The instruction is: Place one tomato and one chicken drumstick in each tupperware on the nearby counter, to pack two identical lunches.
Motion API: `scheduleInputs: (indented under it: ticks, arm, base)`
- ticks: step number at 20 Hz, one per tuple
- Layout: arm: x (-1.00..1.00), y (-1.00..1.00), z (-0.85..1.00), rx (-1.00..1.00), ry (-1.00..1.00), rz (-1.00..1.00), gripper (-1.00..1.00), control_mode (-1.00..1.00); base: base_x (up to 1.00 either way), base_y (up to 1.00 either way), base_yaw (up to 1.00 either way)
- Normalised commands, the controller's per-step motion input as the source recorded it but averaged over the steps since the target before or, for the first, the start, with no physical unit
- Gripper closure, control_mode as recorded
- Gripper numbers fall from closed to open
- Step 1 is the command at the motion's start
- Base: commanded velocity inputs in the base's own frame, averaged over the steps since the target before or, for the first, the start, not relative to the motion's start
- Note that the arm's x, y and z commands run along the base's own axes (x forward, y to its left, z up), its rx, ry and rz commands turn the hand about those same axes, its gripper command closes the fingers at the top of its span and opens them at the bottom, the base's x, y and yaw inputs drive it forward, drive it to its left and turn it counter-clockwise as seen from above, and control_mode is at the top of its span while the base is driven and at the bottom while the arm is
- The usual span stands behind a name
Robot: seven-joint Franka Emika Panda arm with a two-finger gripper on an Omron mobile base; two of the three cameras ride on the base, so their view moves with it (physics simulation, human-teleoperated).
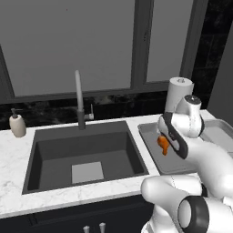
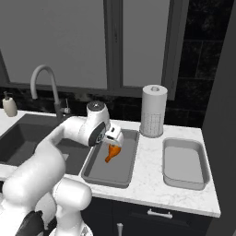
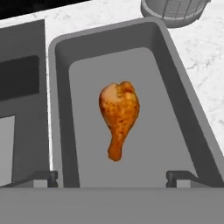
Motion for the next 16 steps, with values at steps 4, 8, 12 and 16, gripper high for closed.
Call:
scheduleInputs:
  ticks: [4,8,12,16]
  arm:
    - [-0.88,0.56,0.99,0.06,-0.01,0.00,-1.00,-1.00]
    - [-0.62,0.60,1.00,-0.07,0.00,0.07,-1.00,-1.00]
    - [-0.63,0.35,0.67,-0.15,-0.05,0.00,-1.00,-1.00]
    - [-0.67,0.20,0.14,-0.07,-0.04,0.00,-1.00,-1.00]
  base:
    - [0.00,0.00,0.00]
    - [0.00,0.00,0.00]
    - [0.00,0.00,0.00]
    - [0.00,0.00,0.00]
